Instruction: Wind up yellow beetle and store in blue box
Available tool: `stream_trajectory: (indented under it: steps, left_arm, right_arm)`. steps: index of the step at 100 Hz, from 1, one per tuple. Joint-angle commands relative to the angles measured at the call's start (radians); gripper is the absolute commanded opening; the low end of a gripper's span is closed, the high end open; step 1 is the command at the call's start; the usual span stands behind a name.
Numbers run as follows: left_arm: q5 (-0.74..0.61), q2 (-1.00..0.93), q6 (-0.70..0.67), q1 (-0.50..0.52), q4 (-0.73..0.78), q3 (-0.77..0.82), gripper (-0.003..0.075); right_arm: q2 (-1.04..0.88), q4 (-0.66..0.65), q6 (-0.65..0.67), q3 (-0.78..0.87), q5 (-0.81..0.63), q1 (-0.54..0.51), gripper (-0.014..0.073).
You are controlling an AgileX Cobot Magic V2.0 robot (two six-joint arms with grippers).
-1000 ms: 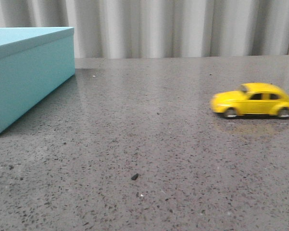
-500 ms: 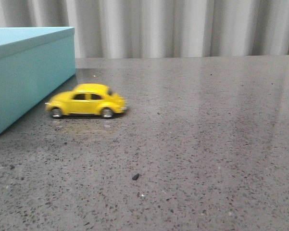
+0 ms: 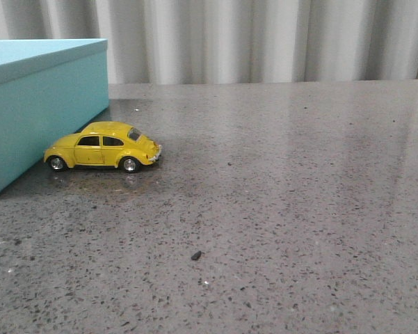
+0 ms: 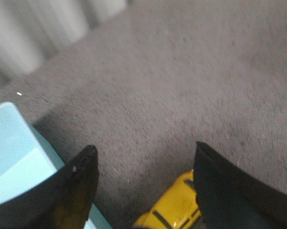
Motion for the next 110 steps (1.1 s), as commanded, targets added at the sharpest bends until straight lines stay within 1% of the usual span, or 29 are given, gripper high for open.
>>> stream_trajectory:
  steps: [1,9,17,22,30,35,55,61,66,76,81,99,110]
  left_arm:
    - [0.135,0.058,0.001,-0.047,0.103,-0.112,0.0430]
    - [0.242,0.132,0.005,-0.089,0.201,-0.184,0.0428]
    - [0.258,0.184,0.054,-0.129,0.251,-0.230,0.0429]
    - [0.250,0.213,0.132,-0.152,0.254,-0.245,0.0429]
    - [0.253,0.244,0.336,-0.182,0.254,-0.248,0.0429]
    - [0.257,0.258,0.390,-0.187,0.234,-0.250,0.0429]
    - [0.283,0.317,0.392,-0.183,0.212,-0.250,0.0430]
    - [0.291,0.329,0.392,-0.178,0.209,-0.250,0.0441]
    - [0.301,0.337,0.392,-0.171,0.201,-0.250,0.0476]
    - [0.308,0.358,0.392,-0.153,0.199,-0.250,0.0580]
    - [0.308,0.364,0.392,-0.141,0.199,-0.250,0.0609]
    - [0.320,0.375,0.392,-0.090,0.194,-0.250,0.0606]
    - [0.366,0.396,0.399,-0.046,0.163,-0.250,0.0606]
  right_arm:
    - [0.001,0.001,0.000,-0.024,-0.051,-0.001,-0.0052]
    - [0.001,0.001,0.000,-0.024,-0.044,0.004,-0.0052]
    - [0.001,-0.001,-0.006,-0.023,-0.043,0.033,-0.0053]
    - [0.001,-0.001,-0.006,-0.023,-0.043,0.054,-0.0052]
    - [0.001,-0.001,-0.006,-0.023,-0.041,0.081,-0.0052]
    - [0.001,-0.003,-0.006,-0.023,-0.035,0.092,-0.0052]
    - [0.001,-0.019,-0.006,-0.023,0.019,0.103,-0.0053]
    - [0.001,-0.021,-0.006,-0.023,0.030,0.103,-0.0052]
    - [0.001,-0.021,-0.006,-0.023,0.034,0.103,-0.0053]
    - [0.001,-0.021,-0.006,-0.023,0.034,0.107,-0.0053]
    - [0.001,-0.022,-0.006,-0.023,0.034,0.111,-0.0053]
    - [0.001,-0.029,-0.006,-0.023,0.034,0.117,-0.0053]
    - [0.001,-0.034,-0.006,-0.023,0.030,0.117,-0.0053]
